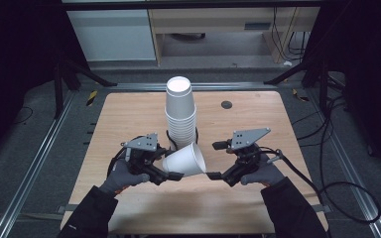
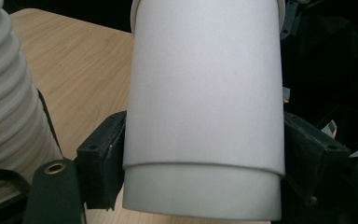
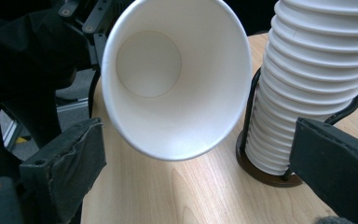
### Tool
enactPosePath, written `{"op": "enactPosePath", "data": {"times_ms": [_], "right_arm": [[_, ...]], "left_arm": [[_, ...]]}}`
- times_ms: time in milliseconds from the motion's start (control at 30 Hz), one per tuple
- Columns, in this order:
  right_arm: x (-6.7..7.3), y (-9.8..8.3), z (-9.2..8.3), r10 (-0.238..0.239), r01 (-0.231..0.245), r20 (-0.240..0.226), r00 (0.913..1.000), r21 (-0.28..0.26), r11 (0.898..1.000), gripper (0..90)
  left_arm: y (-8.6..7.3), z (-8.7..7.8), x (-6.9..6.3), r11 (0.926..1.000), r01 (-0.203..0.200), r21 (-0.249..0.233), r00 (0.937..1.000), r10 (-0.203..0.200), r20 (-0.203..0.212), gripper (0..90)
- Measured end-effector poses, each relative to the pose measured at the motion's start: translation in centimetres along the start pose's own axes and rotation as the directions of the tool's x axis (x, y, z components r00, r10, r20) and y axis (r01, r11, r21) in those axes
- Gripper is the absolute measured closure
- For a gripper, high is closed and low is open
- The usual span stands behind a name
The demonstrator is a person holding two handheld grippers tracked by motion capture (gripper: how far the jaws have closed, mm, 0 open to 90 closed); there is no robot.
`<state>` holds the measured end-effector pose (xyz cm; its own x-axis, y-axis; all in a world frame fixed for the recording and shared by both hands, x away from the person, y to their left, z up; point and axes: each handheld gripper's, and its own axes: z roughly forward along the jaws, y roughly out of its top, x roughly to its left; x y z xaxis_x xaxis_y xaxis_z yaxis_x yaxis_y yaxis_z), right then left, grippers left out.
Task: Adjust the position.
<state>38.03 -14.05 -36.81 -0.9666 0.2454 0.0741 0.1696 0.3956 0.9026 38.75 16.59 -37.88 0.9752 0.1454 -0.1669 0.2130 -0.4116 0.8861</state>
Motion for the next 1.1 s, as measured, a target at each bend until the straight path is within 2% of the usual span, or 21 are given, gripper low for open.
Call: {"op": "enactPosePath", "data": {"times_ms": [67, 200, 433, 833, 1100], "right_arm": [[0.0, -0.1, 0.0, 0.004, -0.004, -0.003, 1.0000, -0.005, 1.000, 3.7], [0.1, 0.0, 0.2, 0.010, -0.010, -0.023, 0.9997, -0.002, 1.000, 2.5], [0.1, 0.2, 0.5, 0.028, -0.029, -0.045, 0.9986, -0.029, 0.999, 2.5], [-0.3, -0.1, 0.8, 0.044, -0.046, -0.054, 0.9976, -0.030, 0.998, 4.0], [-0.3, -0.3, 1.4, 0.049, -0.050, -0.074, 0.9961, -0.007, 0.999, 5.4]], "left_arm": [[0.1, 0.3, 0.0, 0.9999, -0.010, 0.009, 1.0000, 0.010, 0.000, 23.1], [0.3, 0.8, 0.0, 0.9999, -0.013, -0.005, 0.9999, 0.013, 0.009, 23.1], [0.5, 1.6, -0.2, 0.9995, -0.028, -0.015, 0.9994, 0.028, 0.021, 23.1], [1.0, 2.2, -0.6, 0.9975, -0.045, -0.054, 0.9988, 0.046, 0.018, 23.0], [1.2, 2.4, -0.8, 0.9968, -0.060, -0.054, 0.9981, 0.061, 0.014, 22.9]]}}
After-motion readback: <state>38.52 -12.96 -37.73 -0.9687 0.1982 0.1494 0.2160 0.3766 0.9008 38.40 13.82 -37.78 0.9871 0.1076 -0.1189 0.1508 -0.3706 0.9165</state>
